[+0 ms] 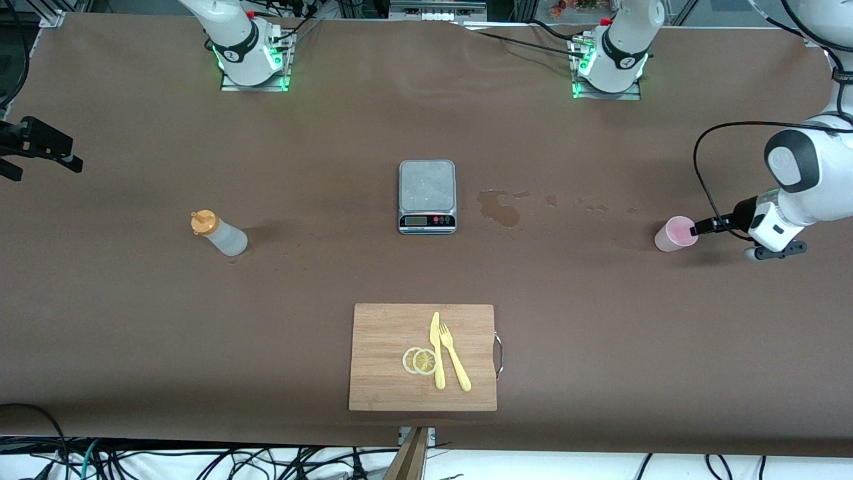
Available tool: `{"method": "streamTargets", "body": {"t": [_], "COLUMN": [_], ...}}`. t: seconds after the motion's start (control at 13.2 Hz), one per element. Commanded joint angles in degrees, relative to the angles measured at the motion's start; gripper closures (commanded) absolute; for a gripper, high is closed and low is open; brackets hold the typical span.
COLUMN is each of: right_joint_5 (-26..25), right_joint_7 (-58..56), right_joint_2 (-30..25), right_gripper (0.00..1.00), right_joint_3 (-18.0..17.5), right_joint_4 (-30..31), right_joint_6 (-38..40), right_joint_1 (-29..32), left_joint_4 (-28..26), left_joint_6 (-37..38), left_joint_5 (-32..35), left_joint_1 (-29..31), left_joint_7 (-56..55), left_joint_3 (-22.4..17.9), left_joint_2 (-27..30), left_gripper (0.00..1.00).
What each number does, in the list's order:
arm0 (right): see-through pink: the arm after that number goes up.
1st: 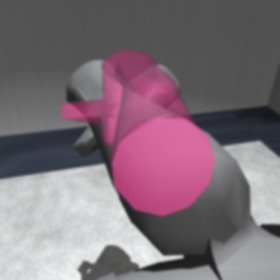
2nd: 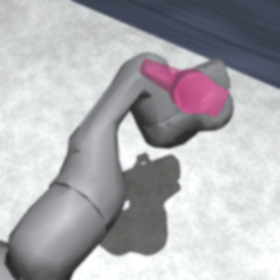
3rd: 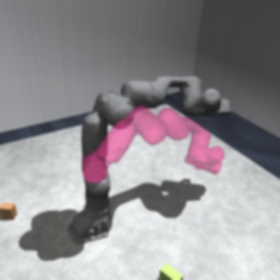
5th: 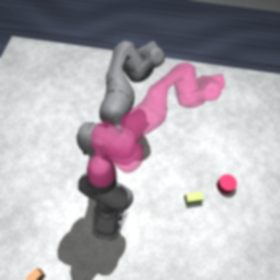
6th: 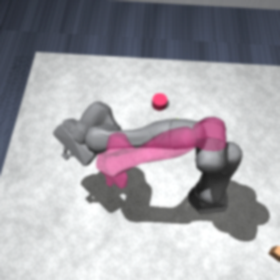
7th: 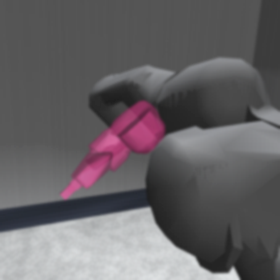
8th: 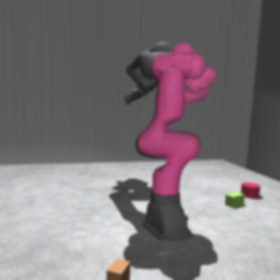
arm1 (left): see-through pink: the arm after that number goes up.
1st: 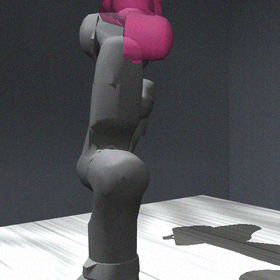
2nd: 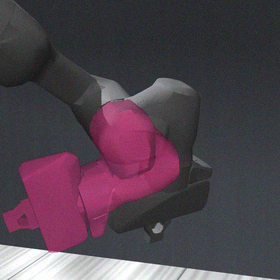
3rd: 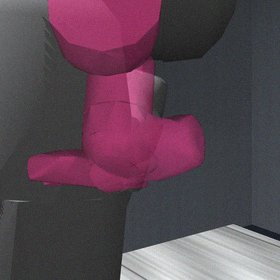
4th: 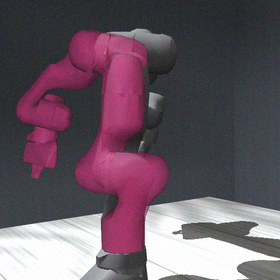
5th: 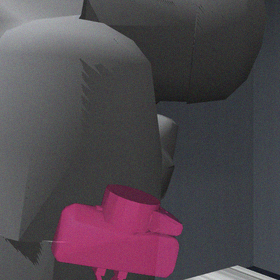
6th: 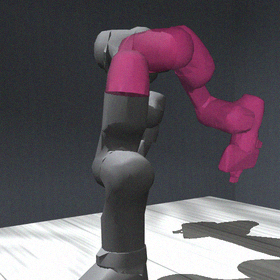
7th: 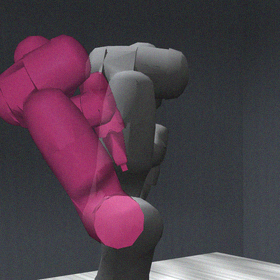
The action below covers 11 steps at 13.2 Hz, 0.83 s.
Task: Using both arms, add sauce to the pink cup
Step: 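Reach the left gripper down to the pink cup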
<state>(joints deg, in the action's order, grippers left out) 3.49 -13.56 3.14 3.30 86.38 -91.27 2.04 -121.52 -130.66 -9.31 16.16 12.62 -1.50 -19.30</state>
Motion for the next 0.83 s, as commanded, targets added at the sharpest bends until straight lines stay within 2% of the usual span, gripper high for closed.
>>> {"method": "streamTargets", "body": {"t": [0.0,0.15,0.46,0.61,0.76], "right_joint_5": [0.1,0.2,0.3,0.3,0.3], "right_joint_7": [-0.2,-0.1,-0.2,-0.2,-0.8], "right_joint_2": [-0.1,-0.1,-0.1,-0.1,-0.1], "right_gripper": [0.0,0.0,0.0,0.0,0.0], "right_joint_3": [-0.1,-0.1,-0.1,-0.1,-0.1], "right_joint_4": [-0.7,-0.7,-0.7,-0.7,-0.7], "right_joint_6": [0.0,0.0,0.1,0.1,0.1], "right_joint_1": [0.2,0.2,0.2,0.2,0.2], "left_joint_4": [-1.5,-1.4,0.4,2.3,3.8], "left_joint_6": [-1.7,-1.6,-0.4,3.7,11.1], "left_joint_5": [-1.4,-1.4,-1.3,-1.3,-1.3], "left_joint_1": [0.4,-0.3,-0.3,-0.3,-0.3], "left_joint_7": [1.5,1.5,0.9,0.1,-2.4], "left_joint_3": [0.8,0.9,2.1,3.6,6.2], "left_joint_2": [-0.2,-0.7,1.2,3.1,6.3], "left_gripper": [0.76,1.0,1.0,1.0,1.0]}}
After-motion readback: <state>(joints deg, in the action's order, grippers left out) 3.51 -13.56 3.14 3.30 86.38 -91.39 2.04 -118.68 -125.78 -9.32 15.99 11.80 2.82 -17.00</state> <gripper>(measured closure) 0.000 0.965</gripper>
